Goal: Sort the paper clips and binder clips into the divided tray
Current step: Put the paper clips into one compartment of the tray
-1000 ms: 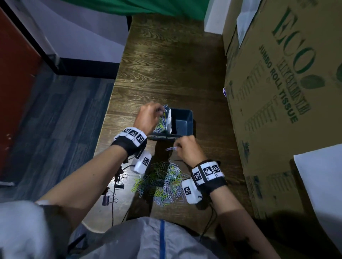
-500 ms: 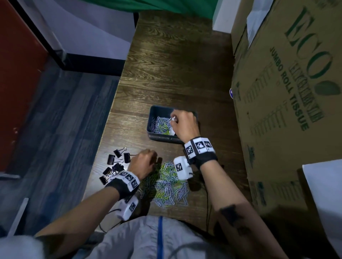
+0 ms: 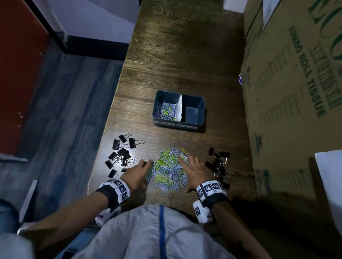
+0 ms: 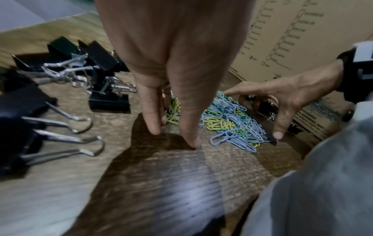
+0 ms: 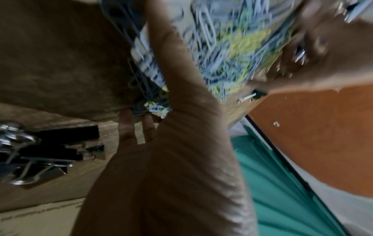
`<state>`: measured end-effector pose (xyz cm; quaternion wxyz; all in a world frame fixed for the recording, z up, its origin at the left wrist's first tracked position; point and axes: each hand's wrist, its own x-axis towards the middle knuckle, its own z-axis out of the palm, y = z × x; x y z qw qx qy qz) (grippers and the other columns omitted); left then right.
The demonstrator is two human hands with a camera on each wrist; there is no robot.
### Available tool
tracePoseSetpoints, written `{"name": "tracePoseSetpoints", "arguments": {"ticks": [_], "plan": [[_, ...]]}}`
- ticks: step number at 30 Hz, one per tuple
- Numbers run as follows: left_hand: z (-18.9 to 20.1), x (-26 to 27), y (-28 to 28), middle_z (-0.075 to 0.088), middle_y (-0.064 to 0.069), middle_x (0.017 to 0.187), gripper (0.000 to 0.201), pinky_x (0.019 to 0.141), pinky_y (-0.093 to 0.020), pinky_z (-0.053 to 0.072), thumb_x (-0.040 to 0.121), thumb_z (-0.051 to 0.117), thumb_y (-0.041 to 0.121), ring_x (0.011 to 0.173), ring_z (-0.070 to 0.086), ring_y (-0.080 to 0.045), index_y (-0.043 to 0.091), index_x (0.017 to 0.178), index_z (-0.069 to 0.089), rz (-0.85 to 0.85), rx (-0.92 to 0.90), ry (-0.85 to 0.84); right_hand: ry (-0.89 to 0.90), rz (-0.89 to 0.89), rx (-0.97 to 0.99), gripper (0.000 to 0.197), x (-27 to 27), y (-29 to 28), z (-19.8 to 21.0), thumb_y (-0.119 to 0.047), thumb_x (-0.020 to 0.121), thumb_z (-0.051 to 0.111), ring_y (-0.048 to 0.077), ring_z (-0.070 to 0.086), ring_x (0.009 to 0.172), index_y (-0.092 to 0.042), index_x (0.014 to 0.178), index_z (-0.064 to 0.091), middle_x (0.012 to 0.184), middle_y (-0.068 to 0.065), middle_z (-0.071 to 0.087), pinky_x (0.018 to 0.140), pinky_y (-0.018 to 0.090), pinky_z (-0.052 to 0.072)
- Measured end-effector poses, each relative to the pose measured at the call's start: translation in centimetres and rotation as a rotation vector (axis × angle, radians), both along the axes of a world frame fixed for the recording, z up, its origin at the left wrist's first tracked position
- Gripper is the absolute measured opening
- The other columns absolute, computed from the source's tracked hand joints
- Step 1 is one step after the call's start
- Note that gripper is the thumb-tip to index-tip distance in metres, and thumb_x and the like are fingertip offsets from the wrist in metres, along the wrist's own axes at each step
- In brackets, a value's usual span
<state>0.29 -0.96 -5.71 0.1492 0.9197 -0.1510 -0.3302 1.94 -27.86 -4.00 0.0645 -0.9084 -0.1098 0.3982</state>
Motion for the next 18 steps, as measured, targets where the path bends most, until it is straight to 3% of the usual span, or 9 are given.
{"name": "tracePoseSetpoints", "arguments": {"ticks": [2,4,6,8,11,14,16,18], "plan": [[0.2,0.1,-1.2,0.040,-0.011,0.131,0.096,0.076,-0.038,0.050,0.070,0.072,0.013,0.092,0.062,-0.033,0.024,0.150,0.019,0.058,-0.047,-0.009,-0.083,0.007,0.007,0.129,-0.7,0.0,-0.8,-0.008,0.065,0.089,0.040,0.018,0.144,-0.036,0.159,0.005,0.161,0.011,0.003,0.109,0.051,0.042],[0.3,0.4,-2.5,0.040,-0.010,0.133,0.091,0.078,-0.035,0.049,0.073,0.069,0.010,0.093,0.060,-0.029,0.023,0.148,0.019,0.094,-0.099,0.006,-0.184,-0.030,0.057,0.112,-0.9,0.5,-1.2,0.004,0.071,0.077,0.038,0.034,0.134,-0.033,0.157,0.016,0.149,0.013,0.017,0.100,0.047,0.049],[0.4,0.7,-3.6,0.038,-0.010,0.136,0.091,0.077,-0.032,0.049,0.075,0.068,0.008,0.091,0.059,-0.026,0.023,0.149,0.018,0.130,-0.124,0.014,-0.220,-0.122,0.142,0.102,-0.8,1.4,-0.8,0.018,0.070,0.062,0.038,0.040,0.130,-0.029,0.154,0.029,0.144,0.014,0.024,0.100,0.047,0.048],[0.6,0.9,-4.3,0.038,-0.011,0.137,0.088,0.075,-0.034,0.051,0.078,0.068,0.011,0.088,0.060,-0.026,0.025,0.148,0.018,0.139,-0.166,-0.002,-0.230,-0.197,0.212,0.100,-0.5,2.1,-0.7,0.022,0.068,0.058,0.036,0.039,0.133,-0.029,0.151,0.035,0.146,0.013,0.026,0.106,0.047,0.044],[1.3,0.9,-4.4,0.040,-0.009,0.130,0.082,0.072,-0.036,0.052,0.083,0.068,0.023,0.087,0.057,-0.025,0.024,0.147,0.016,0.084,-0.159,-0.096,-0.267,-0.254,0.288,0.097,-0.3,2.1,-1.1,0.011,0.068,0.071,0.032,0.048,0.124,-0.036,0.145,0.034,0.135,0.003,0.033,0.101,0.048,0.049],[2.1,0.2,-3.5,0.039,-0.007,0.125,0.070,0.070,-0.035,0.054,0.090,0.058,0.044,0.095,0.053,-0.021,0.018,0.142,0.019,-0.004,-0.063,-0.193,-0.366,-0.316,0.261,0.073,-1.0,0.6,-0.9,-0.021,0.070,0.088,0.024,0.055,0.107,-0.034,0.127,0.044,0.120,-0.004,0.039,0.087,0.045,0.055],[1.8,-0.5,-2.7,0.038,-0.006,0.124,0.075,0.064,-0.031,0.051,0.085,0.045,0.068,0.091,0.052,-0.019,0.015,0.134,0.025,-0.080,0.026,-0.188,-0.408,-0.368,0.250,0.057,-1.6,-0.6,-0.4,-0.034,0.066,0.091,0.024,0.056,0.099,-0.027,0.104,0.049,0.113,-0.003,0.044,0.079,0.042,0.055],[0.9,-1.0,-2.1,0.045,-0.007,0.120,0.089,0.059,-0.029,0.044,0.070,0.032,0.085,0.081,0.051,-0.018,0.014,0.125,0.028,-0.161,0.130,-0.127,-0.268,-0.370,0.168,0.052,-1.8,-1.4,0.2,-0.039,0.063,0.092,0.026,0.059,0.093,-0.021,0.088,0.049,0.108,0.001,0.052,0.076,0.038,0.052]]}}
